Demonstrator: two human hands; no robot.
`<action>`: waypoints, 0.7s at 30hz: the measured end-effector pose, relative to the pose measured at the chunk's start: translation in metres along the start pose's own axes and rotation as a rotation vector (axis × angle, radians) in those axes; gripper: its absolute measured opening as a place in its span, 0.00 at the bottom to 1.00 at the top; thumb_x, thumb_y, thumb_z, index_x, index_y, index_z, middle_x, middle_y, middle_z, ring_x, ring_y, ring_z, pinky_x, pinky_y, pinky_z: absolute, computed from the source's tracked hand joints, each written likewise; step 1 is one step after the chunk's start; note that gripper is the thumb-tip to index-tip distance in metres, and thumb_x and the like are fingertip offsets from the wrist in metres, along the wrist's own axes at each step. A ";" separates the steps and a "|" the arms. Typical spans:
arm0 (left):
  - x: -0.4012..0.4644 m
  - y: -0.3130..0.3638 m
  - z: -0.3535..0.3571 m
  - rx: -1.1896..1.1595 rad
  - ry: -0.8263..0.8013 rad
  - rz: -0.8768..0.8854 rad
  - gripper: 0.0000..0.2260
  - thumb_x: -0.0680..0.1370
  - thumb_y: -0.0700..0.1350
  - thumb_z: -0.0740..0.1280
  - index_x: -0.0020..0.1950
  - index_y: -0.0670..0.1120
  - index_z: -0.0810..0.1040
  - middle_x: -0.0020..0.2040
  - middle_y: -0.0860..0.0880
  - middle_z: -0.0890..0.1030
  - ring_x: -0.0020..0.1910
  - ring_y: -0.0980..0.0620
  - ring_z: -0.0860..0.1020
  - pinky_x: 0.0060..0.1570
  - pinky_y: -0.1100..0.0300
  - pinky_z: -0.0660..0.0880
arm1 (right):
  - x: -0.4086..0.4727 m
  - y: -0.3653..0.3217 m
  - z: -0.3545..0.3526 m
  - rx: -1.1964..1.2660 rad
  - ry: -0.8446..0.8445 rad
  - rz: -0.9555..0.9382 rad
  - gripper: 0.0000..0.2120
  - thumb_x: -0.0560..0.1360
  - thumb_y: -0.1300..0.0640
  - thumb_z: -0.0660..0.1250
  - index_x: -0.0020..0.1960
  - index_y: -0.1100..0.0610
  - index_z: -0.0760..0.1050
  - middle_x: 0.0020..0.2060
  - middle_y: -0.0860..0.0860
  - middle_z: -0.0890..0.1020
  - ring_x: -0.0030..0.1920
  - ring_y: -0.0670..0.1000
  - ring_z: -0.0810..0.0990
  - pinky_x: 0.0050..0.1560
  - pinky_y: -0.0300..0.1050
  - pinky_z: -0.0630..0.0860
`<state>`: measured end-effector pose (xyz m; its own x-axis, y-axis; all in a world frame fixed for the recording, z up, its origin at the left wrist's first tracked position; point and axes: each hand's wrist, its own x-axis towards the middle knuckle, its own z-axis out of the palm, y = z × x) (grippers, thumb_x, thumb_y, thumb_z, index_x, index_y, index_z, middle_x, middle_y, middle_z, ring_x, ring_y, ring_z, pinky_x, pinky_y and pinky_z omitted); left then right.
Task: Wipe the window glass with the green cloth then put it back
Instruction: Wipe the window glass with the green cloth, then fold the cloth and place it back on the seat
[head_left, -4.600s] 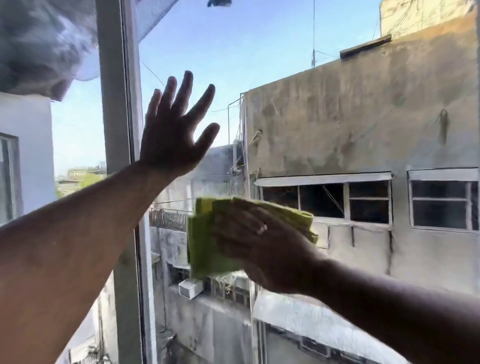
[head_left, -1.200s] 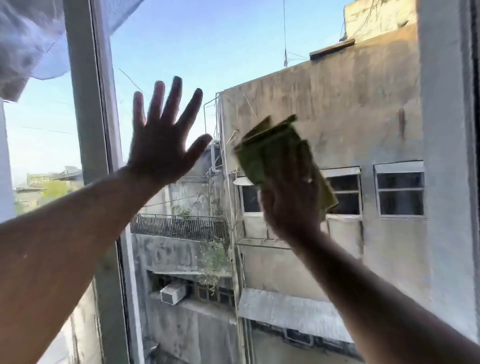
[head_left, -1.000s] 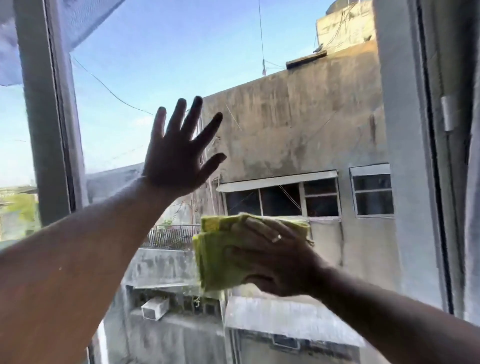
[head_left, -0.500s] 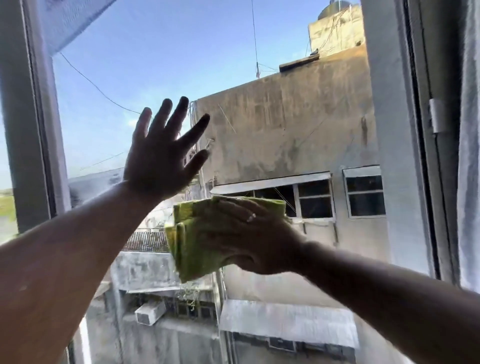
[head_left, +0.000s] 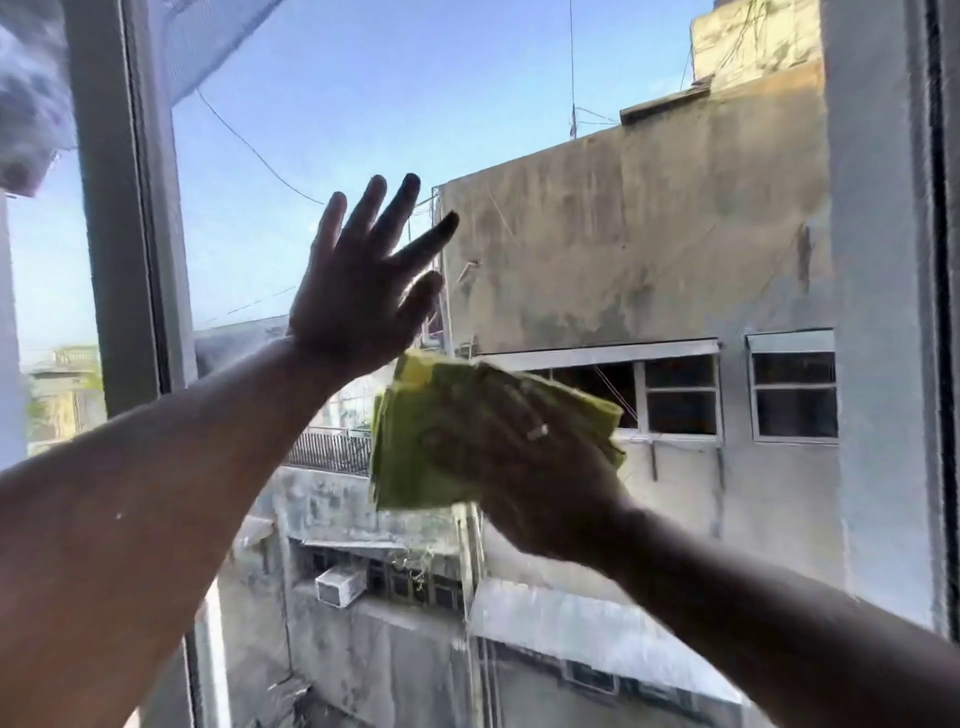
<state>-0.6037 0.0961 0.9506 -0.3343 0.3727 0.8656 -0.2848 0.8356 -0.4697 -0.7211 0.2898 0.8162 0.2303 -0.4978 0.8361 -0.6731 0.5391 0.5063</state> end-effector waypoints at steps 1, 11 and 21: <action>0.000 0.001 -0.004 -0.038 -0.012 0.015 0.24 0.83 0.55 0.52 0.78 0.51 0.67 0.80 0.39 0.61 0.79 0.34 0.58 0.76 0.35 0.53 | -0.013 -0.033 0.006 0.067 -0.053 -0.170 0.23 0.79 0.49 0.61 0.74 0.41 0.68 0.79 0.50 0.66 0.80 0.58 0.57 0.83 0.54 0.46; -0.132 0.043 -0.037 0.063 -0.320 0.346 0.30 0.76 0.66 0.64 0.62 0.42 0.82 0.72 0.38 0.74 0.73 0.35 0.70 0.74 0.34 0.60 | -0.045 -0.022 -0.016 0.155 -0.031 0.095 0.34 0.79 0.34 0.57 0.75 0.57 0.70 0.73 0.59 0.75 0.72 0.60 0.73 0.70 0.58 0.65; -0.147 0.060 -0.050 -0.284 -0.361 0.005 0.15 0.77 0.44 0.70 0.61 0.40 0.76 0.49 0.42 0.84 0.45 0.42 0.83 0.49 0.51 0.75 | -0.045 -0.031 -0.061 0.257 -0.379 0.545 0.16 0.70 0.45 0.76 0.48 0.56 0.81 0.34 0.55 0.82 0.31 0.58 0.76 0.34 0.44 0.67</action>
<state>-0.5270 0.1116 0.8032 -0.6409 0.2547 0.7242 -0.0417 0.9304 -0.3642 -0.6681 0.3368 0.7763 -0.4154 -0.4303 0.8014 -0.7781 0.6244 -0.0681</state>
